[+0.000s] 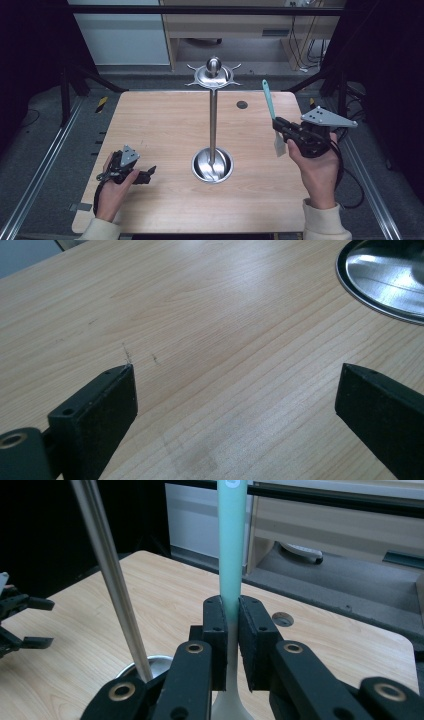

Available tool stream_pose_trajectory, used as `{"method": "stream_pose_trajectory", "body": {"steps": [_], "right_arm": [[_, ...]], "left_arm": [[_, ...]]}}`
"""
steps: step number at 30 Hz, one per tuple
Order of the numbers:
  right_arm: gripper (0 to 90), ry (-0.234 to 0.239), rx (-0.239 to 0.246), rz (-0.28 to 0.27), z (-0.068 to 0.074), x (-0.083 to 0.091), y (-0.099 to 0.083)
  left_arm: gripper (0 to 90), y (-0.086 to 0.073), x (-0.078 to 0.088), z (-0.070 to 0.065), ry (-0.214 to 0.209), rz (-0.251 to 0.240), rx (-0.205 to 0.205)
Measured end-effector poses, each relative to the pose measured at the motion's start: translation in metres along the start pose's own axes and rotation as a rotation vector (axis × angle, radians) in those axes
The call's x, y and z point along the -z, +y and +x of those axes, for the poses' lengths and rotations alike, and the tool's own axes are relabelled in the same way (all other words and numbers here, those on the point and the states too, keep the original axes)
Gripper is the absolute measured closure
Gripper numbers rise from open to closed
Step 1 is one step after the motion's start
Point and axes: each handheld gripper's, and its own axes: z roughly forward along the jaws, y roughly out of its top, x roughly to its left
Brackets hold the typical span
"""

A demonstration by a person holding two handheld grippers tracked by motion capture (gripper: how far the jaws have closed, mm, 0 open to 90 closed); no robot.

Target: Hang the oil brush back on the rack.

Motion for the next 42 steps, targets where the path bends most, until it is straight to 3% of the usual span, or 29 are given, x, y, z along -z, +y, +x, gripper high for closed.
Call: {"method": "stream_pose_trajectory", "body": {"steps": [16, 42], "right_arm": [[82.8, 0.002, 0.012, -0.036, 0.007, 0.008, 0.006], [82.7, 0.059, 0.053, -0.095, 0.025, 0.018, 0.018]], "left_arm": [[3.1, 0.000, 0.000, 0.000, -0.001, 0.001, -0.003], [3.1, 0.000, 0.000, 0.000, 0.001, 0.002, -0.004]]}}
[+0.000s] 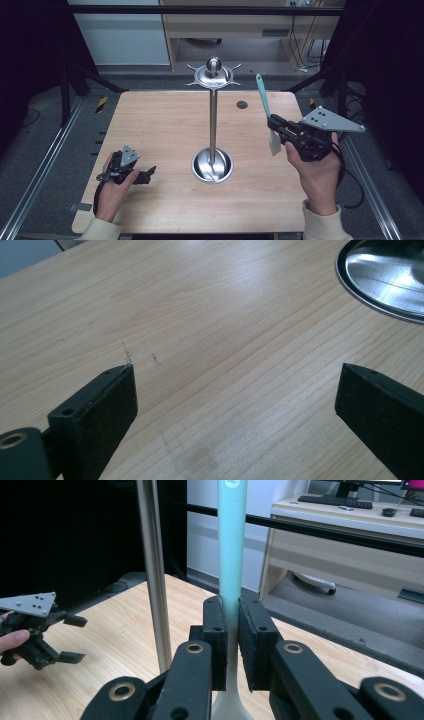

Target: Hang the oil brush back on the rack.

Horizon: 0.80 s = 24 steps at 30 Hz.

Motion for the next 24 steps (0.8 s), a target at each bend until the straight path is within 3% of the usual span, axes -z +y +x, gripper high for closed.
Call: {"method": "stream_pose_trajectory", "body": {"steps": [24], "right_arm": [[82.7, 0.080, 0.007, -0.024, 0.0070, 0.0004, 0.0000]], "left_arm": [[3.1, -0.0002, 0.0000, -0.0002, -0.004, 0.001, -0.001]]}}
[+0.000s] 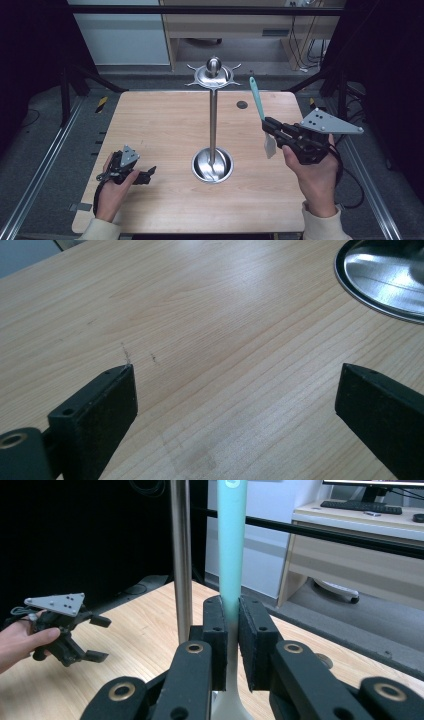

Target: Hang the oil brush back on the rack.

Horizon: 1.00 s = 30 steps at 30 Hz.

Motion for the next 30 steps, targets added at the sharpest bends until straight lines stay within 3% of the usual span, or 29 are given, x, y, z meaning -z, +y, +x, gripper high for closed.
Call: {"method": "stream_pose_trajectory", "body": {"steps": [30], "right_arm": [[82.6, 0.064, 0.005, 0.005, 0.0052, -0.0075, -0.0007]], "left_arm": [[3.1, -0.0001, -0.0004, -0.0005, -0.002, 0.003, -0.001]]}}
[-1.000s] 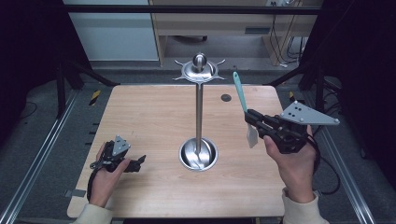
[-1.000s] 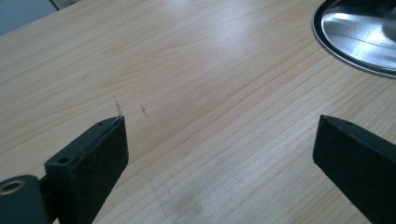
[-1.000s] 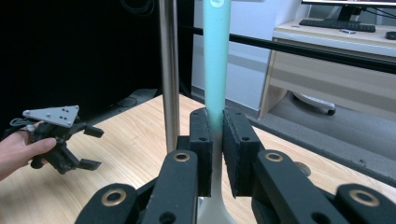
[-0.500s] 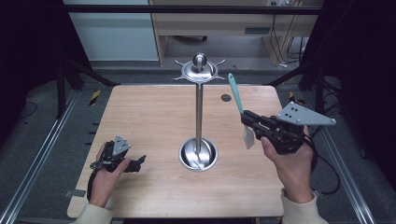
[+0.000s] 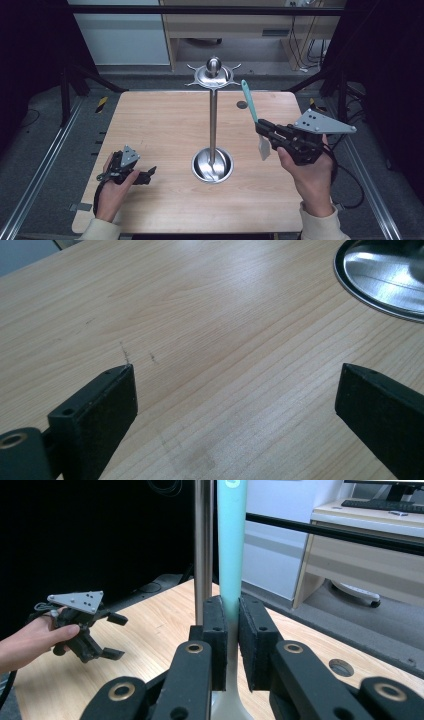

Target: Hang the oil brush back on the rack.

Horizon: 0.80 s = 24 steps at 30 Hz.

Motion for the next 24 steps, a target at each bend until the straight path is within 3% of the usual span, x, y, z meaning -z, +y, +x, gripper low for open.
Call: {"method": "stream_pose_trajectory", "body": {"steps": [24], "right_arm": [[82.6, 0.029, -0.017, 0.013, 0.004, -0.018, -0.005]], "left_arm": [[3.1, 0.000, -0.001, -0.001, -0.002, 0.003, -0.003]]}}
